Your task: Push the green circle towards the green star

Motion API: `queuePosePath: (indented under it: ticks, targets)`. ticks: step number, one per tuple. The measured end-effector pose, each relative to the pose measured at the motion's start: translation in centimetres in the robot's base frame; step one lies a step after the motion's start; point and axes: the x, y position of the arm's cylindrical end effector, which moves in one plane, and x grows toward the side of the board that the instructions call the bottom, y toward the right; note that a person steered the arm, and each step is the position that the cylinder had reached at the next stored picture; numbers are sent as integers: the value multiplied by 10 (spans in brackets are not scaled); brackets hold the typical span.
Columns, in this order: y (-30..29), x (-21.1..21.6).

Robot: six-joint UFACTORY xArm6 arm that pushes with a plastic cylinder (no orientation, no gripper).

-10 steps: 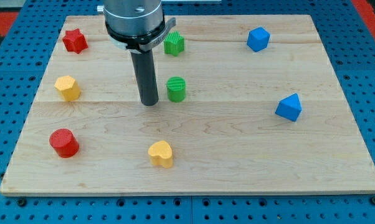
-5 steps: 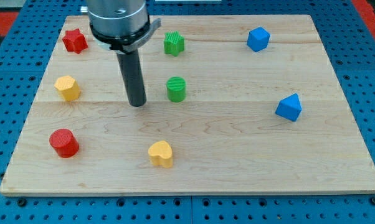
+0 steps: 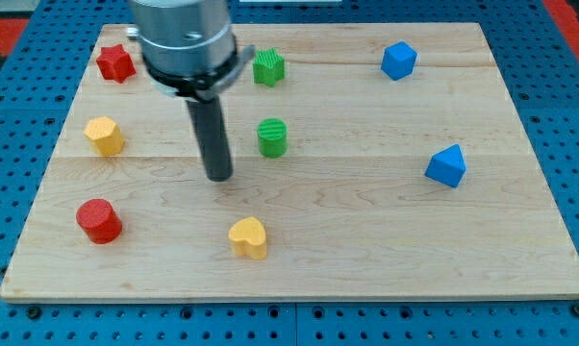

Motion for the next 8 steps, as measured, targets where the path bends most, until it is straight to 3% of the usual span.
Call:
queuePosePath:
  ticks: [2,4,8]
  targets:
    - [38,-44]
    - [38,-95]
    - [35,-144]
